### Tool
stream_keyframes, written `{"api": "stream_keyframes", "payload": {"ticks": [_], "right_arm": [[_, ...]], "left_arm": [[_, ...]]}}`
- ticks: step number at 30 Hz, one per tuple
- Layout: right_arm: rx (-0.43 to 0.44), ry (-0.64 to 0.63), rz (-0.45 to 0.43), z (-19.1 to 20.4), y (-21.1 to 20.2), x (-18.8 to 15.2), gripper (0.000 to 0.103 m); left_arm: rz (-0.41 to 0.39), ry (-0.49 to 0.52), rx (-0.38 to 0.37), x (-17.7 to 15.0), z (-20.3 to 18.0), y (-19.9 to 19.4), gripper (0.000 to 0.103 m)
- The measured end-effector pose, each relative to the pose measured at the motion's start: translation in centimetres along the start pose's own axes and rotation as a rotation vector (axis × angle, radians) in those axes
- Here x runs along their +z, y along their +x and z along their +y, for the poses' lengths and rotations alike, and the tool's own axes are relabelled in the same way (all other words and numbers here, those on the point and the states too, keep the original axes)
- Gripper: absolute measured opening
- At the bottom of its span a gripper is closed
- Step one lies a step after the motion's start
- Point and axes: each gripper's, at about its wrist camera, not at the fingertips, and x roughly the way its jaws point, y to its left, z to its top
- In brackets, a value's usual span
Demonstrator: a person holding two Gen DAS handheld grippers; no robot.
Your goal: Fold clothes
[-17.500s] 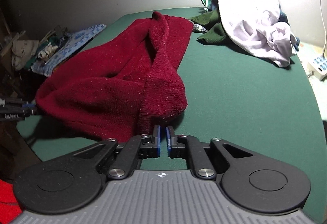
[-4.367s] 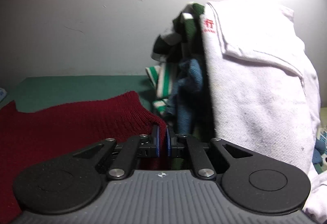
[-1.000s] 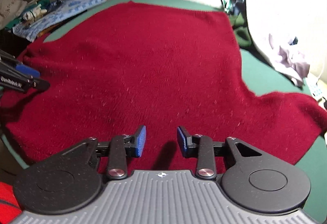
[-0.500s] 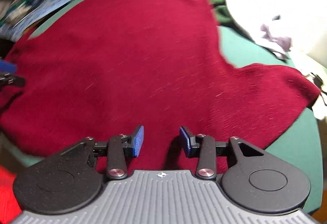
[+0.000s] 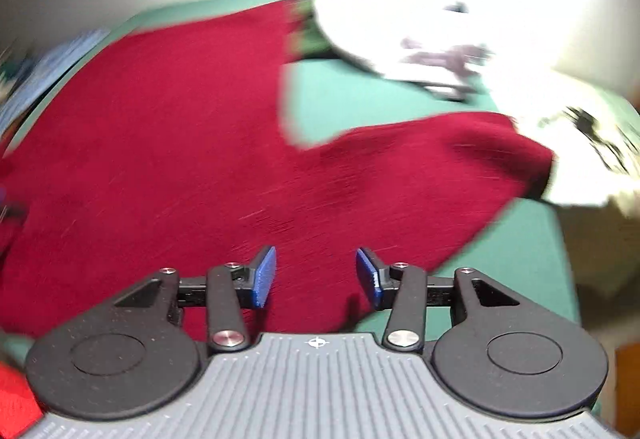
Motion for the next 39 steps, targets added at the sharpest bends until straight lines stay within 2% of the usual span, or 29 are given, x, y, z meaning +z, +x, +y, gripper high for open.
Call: {"api": "stream_keyframes", "payload": {"ticks": [4,8,12,13,14,16,18,19,21,24,26,29,31,34,36,39], "right_arm": [[-0.051,0.220,-0.008,-6.7,1.4,1.3,0.048],[-0.097,0.434,-0.015,-13.2,2.8,2.6,0.052],[-0.107,0.479,-0.011,-15.1,4.2,3.3,0.053],[-0.109,0.492,-0.016,-15.6,4.4,3.4,0.053],[-0.085,0.515,-0.018,-16.1,4.7,3.5,0.054],[-0.024,0.572,-0.008,-17.3,5.5,3.7,0.054],[-0.008,0.623,-0.018,-18.2,6.1,4.1,0.054],[0.000,0.648,-0.024,-18.7,6.3,4.2,0.054],[0.030,0.695,-0.034,-19.7,6.9,4.4,0.054],[0.070,0.769,-0.035,-21.0,7.9,4.3,0.053],[0.092,0.833,-0.043,-21.8,8.4,4.1,0.053],[0.129,0.922,-0.070,-22.9,8.9,3.7,0.053],[0.148,0.982,-0.078,-23.6,9.3,3.5,0.053],[0.160,1.040,-0.076,-24.4,9.8,3.4,0.044],[0.158,1.039,-0.077,-24.7,10.0,3.4,0.023],[0.182,0.987,-0.116,-24.6,9.5,3.8,0.016]], "left_arm": [[-0.042,0.055,-0.055,1.7,-4.6,0.4,0.081],[-0.039,0.138,-0.102,3.1,-9.2,1.5,0.085],[-0.043,0.269,-0.198,4.6,-14.1,1.7,0.090],[-0.056,0.313,-0.227,5.0,-15.4,1.5,0.096],[-0.072,0.357,-0.255,5.1,-16.9,1.3,0.101],[-0.097,0.433,-0.308,5.4,-19.9,1.0,0.101],[-0.086,0.483,-0.369,5.4,-22.6,1.3,0.099],[-0.076,0.507,-0.387,5.3,-23.8,1.5,0.093],[-0.057,0.555,-0.401,4.8,-26.1,2.2,0.088],[-0.034,0.615,-0.421,4.1,-29.0,3.0,0.089],[-0.032,0.648,-0.401,3.7,-30.2,3.4,0.090],[-0.009,0.653,-0.399,3.4,-31.1,4.0,0.082],[0.002,0.641,-0.414,3.1,-31.0,4.4,0.085],[0.001,0.642,-0.426,2.7,-31.0,4.2,0.091],[0.001,0.639,-0.432,2.7,-31.0,4.2,0.091],[0.002,0.578,-0.452,3.7,-30.2,4.2,0.089]]}}
